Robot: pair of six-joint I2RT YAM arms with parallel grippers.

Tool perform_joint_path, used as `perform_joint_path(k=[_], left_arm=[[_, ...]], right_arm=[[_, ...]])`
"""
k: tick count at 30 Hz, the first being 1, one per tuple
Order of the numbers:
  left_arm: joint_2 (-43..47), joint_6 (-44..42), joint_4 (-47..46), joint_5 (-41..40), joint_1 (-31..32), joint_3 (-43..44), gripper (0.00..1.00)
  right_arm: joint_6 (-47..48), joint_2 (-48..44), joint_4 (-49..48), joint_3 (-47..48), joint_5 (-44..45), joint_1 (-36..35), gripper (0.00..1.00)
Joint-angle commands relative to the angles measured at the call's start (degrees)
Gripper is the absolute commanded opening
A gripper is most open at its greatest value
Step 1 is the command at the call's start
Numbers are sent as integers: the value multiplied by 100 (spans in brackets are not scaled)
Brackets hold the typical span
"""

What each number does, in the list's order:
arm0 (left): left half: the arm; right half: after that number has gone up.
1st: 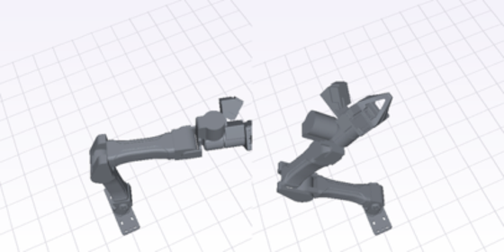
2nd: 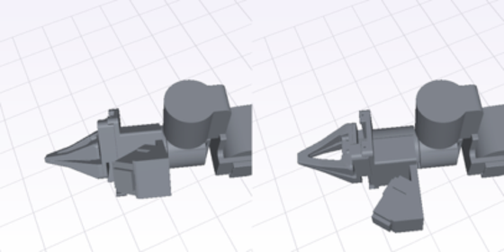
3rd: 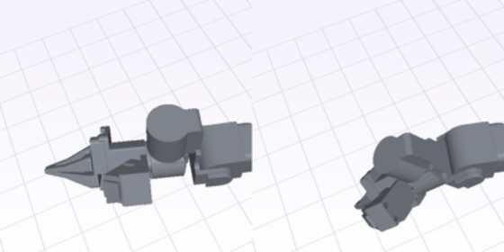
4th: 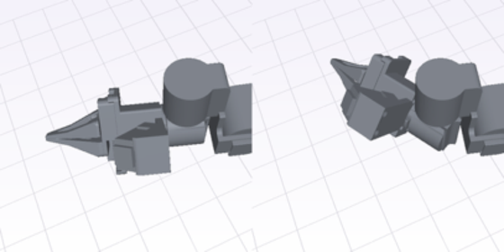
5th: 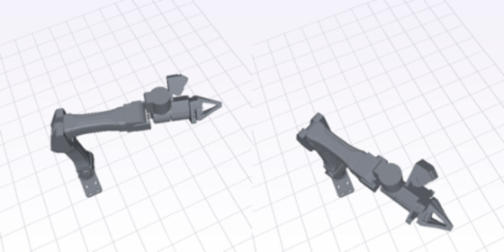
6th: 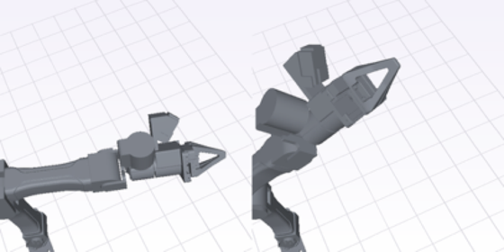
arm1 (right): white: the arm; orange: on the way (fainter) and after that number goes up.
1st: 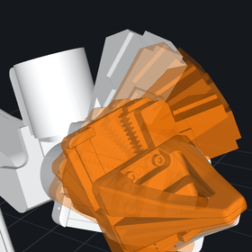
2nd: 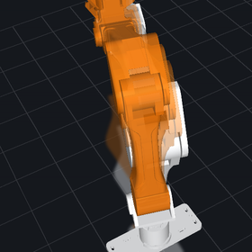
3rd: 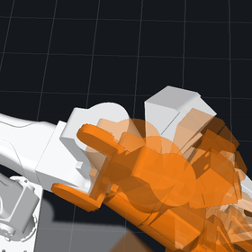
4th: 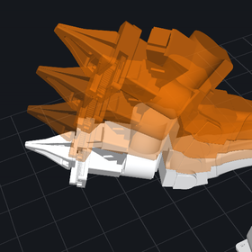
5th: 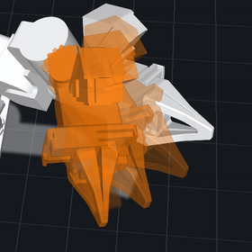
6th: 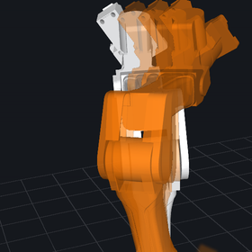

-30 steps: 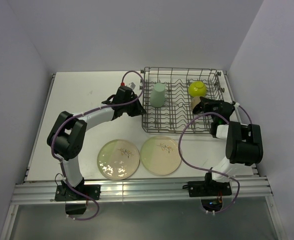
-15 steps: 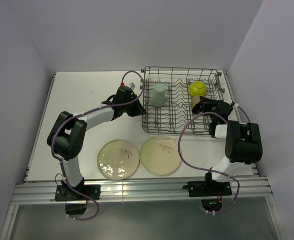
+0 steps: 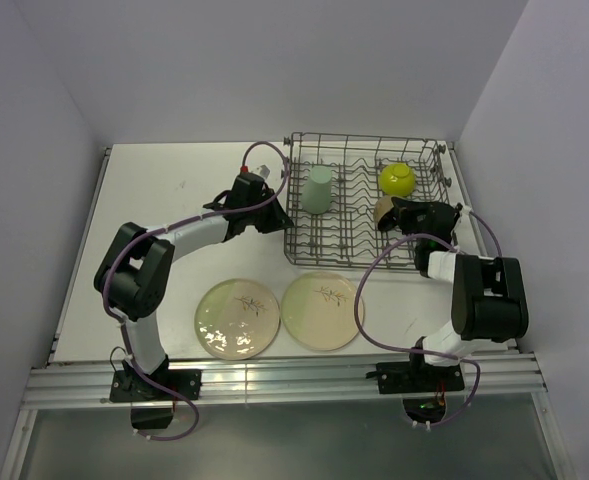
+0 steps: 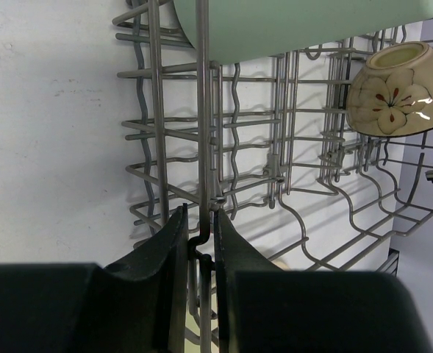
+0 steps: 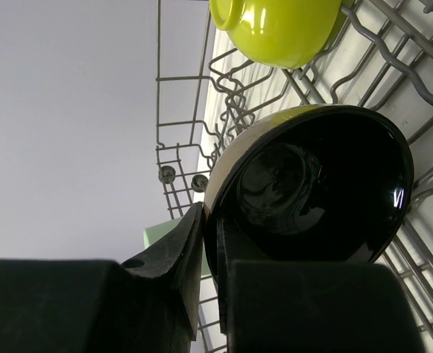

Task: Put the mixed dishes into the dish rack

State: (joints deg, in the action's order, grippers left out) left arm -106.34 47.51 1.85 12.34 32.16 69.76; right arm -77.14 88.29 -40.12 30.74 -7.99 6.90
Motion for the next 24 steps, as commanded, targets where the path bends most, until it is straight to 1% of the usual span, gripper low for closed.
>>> perform_joint_path(k=[1, 3, 4, 5, 8, 12, 17, 24], left_arm=[[202, 198, -536, 384, 89, 12, 0], [211, 189, -527, 383, 97, 12, 0], [211, 189, -527, 375, 97, 12, 0], [211, 189, -519, 375, 97, 12, 0], [228, 171, -510, 366, 97, 3, 0], [272, 154, -492, 348, 88, -23, 0], [307, 171, -501, 339, 89, -50, 0], [334, 154, -484, 322, 88, -67, 0]], right_arm=[[270, -22, 1199, -270, 272, 22, 14], [252, -49, 1269, -297, 263, 22, 17], [252, -58, 1296, -306, 263, 31, 23], [279, -84, 1418, -297, 280, 31, 26], [331, -110, 1568, -288, 272, 40, 30], [437, -216, 1788, -297, 280, 66, 38], [569, -496, 2069, -385, 368, 128, 40], [858, -883, 2508, -481, 377, 514, 41]])
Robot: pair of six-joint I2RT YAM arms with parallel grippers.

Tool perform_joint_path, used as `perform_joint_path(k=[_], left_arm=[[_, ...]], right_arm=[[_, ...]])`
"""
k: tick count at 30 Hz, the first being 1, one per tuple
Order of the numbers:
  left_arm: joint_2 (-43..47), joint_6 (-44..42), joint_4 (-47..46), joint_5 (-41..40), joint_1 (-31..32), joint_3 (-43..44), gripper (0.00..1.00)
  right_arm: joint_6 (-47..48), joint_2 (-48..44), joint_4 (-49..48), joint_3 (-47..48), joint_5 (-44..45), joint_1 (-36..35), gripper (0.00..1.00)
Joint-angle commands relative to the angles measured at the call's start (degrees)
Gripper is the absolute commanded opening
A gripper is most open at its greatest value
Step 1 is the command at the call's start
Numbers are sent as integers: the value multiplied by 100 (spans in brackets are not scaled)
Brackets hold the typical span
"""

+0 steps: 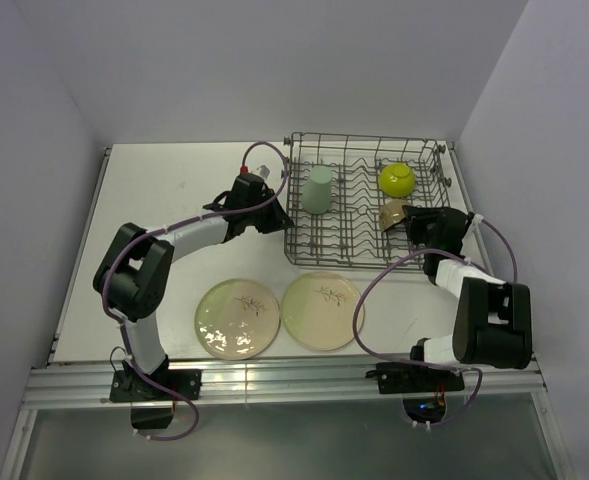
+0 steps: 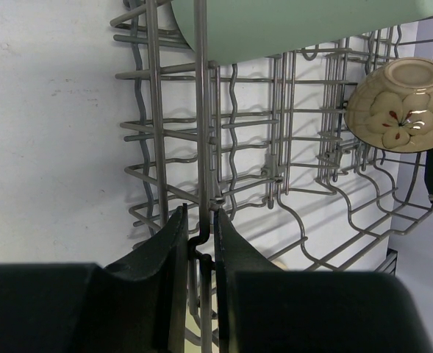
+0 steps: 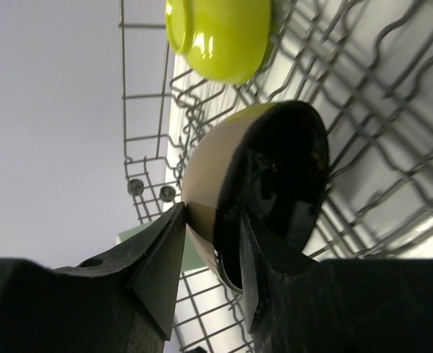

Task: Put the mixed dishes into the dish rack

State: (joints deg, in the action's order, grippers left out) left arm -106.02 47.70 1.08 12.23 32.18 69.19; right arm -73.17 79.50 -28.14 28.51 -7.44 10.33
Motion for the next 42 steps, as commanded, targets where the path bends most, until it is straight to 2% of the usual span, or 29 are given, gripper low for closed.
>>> perform_joint_path(k=[1, 9, 18, 30, 34, 38, 41, 42], left_arm=[[310, 134, -407, 333, 95, -2, 0], [301, 152, -425, 324, 86, -28, 0], [380, 152, -293, 271, 86, 16, 0], [503, 143, -143, 157, 104, -19, 0], [459, 125, -126, 113, 104, 68, 0], [547, 46, 234, -71, 104, 200, 0], [670, 29, 322, -159, 104, 253, 23], [766, 29, 340, -220, 104, 236, 39]], right_arm=[[548, -92, 1424, -250, 305, 197, 41], [1041, -506, 2277, 40, 384, 303, 41], [1612, -1445, 3392, 102, 348, 321, 41], [1981, -2008, 3772, -39, 288, 453, 42], [2280, -2351, 3868, 110, 51, 444, 42], [2990, -2974, 4622, 698, 137, 312, 42], [3464, -3387, 5307, 1068, 155, 251, 41], [3589, -3493, 5493, 1147, 190, 216, 41]])
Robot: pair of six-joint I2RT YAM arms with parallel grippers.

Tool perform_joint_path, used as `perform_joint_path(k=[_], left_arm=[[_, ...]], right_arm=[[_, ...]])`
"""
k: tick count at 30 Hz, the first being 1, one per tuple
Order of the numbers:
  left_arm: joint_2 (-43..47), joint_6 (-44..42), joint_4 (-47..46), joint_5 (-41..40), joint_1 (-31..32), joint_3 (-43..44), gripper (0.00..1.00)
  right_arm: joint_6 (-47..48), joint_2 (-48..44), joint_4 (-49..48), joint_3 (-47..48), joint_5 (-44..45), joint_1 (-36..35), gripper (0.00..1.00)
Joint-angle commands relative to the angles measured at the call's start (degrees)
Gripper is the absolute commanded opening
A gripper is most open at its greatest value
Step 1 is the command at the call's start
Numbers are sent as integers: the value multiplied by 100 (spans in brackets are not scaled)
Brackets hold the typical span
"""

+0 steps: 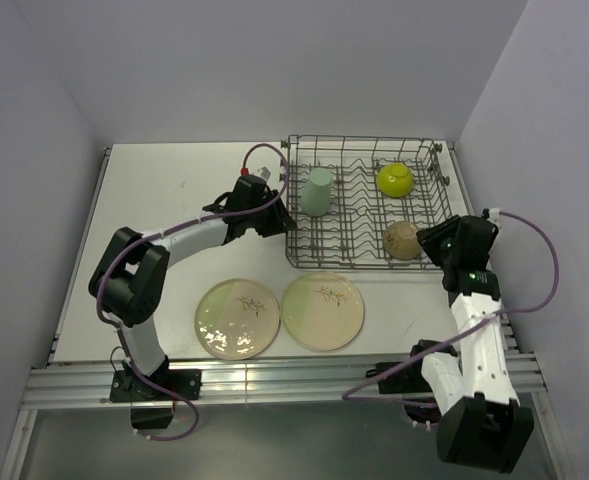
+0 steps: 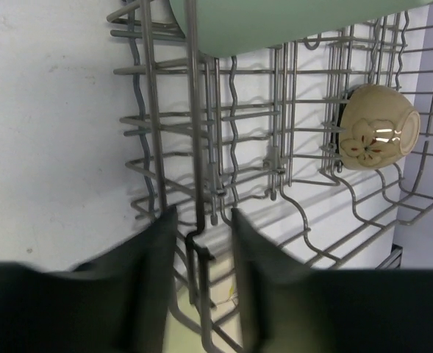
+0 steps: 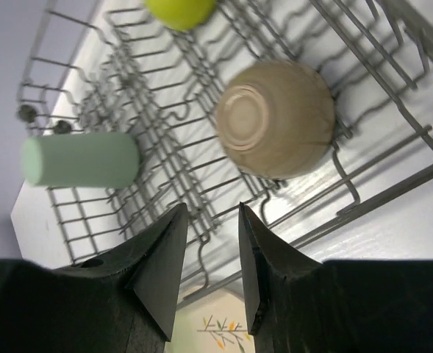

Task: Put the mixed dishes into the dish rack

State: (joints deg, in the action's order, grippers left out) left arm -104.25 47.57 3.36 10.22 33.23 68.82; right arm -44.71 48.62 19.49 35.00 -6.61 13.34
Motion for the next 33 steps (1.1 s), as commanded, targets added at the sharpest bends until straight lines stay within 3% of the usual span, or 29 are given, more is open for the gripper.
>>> perform_joint_path(k=[1, 4, 6, 9, 15, 21, 25, 28, 33], left_arm=[[659, 42, 104, -46, -1, 264, 45], [827, 24, 253, -108, -1, 316, 58], [932, 15, 402, -134, -1, 387, 64], [1160, -20, 709, -327, 16, 475, 80], [2020, -55, 1334, -872, 60, 256, 82], [3102, -73, 2116, -1443, 358, -429, 81], [3656, 76, 2292, -1470, 692, -1027, 78], [3859, 261, 2389, -1461, 1061, -1229, 76], [4202, 481, 2599, -1830, 1273, -1494, 77]], right_arm=[[857, -493, 897, 594, 107, -121, 41], [1166, -784, 1451, 665, 168, -489, 41], [1079, -880, 1812, 640, 309, -1025, 41], [640, -1021, 2041, 377, 546, -2044, 41], [-336, -986, 2560, 253, 1161, -3634, 40], [-1127, -846, 2885, -246, 1531, -4479, 38], [-2022, -644, 2956, -617, 1865, -5471, 38], [-2366, -547, 2815, -767, 1918, -5825, 38], [-2096, -249, 2280, -137, 2340, -6984, 37]])
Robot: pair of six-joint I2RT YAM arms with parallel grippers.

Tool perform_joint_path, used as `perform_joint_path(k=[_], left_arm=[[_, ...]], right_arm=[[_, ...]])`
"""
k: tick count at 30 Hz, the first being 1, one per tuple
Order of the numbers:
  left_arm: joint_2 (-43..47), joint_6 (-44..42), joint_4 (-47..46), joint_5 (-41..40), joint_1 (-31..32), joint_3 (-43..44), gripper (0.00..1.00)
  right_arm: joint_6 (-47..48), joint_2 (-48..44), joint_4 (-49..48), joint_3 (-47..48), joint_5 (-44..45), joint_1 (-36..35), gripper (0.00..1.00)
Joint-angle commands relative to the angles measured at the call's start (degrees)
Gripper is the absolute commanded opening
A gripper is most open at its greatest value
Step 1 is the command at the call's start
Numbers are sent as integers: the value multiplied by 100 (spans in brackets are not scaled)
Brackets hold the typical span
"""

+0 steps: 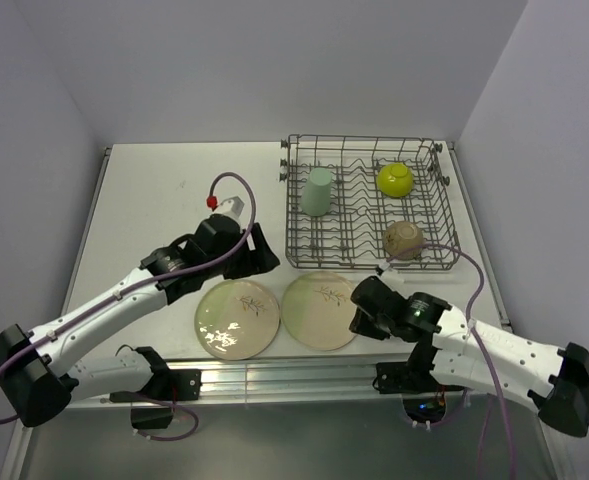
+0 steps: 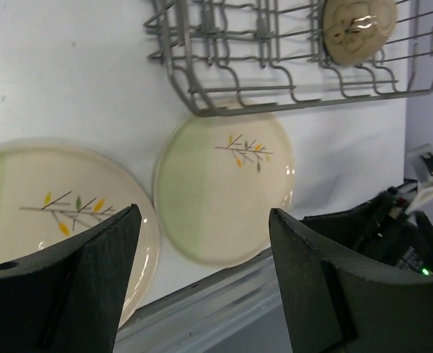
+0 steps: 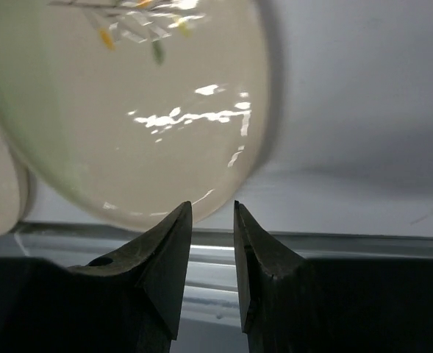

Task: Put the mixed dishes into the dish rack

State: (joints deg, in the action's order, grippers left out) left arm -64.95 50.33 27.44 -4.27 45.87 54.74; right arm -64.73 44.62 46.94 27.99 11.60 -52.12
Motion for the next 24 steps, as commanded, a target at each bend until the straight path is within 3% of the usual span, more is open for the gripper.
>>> perform_joint_path(k=[1, 5, 9, 15, 24], left_arm=[[263, 214, 270, -529, -7, -69, 77], [123, 179, 753, -662, -262, 63, 77], [561, 267, 1044, -680, -1024, -165, 76], [1160, 83, 1553, -609, -1984, -228, 78], [1230, -163, 1677, -469, -2433, -394, 79]], right_arm=[[203, 439, -623, 715, 493, -535, 37], [908, 1609, -1141, 1673, 370, -975, 37], [1751, 2953, -1424, 3015, 414, -1467, 39], [2833, 4563, -1688, 4134, 291, -1424, 41], [3572, 5425, -2426, 4039, -236, -721, 43]])
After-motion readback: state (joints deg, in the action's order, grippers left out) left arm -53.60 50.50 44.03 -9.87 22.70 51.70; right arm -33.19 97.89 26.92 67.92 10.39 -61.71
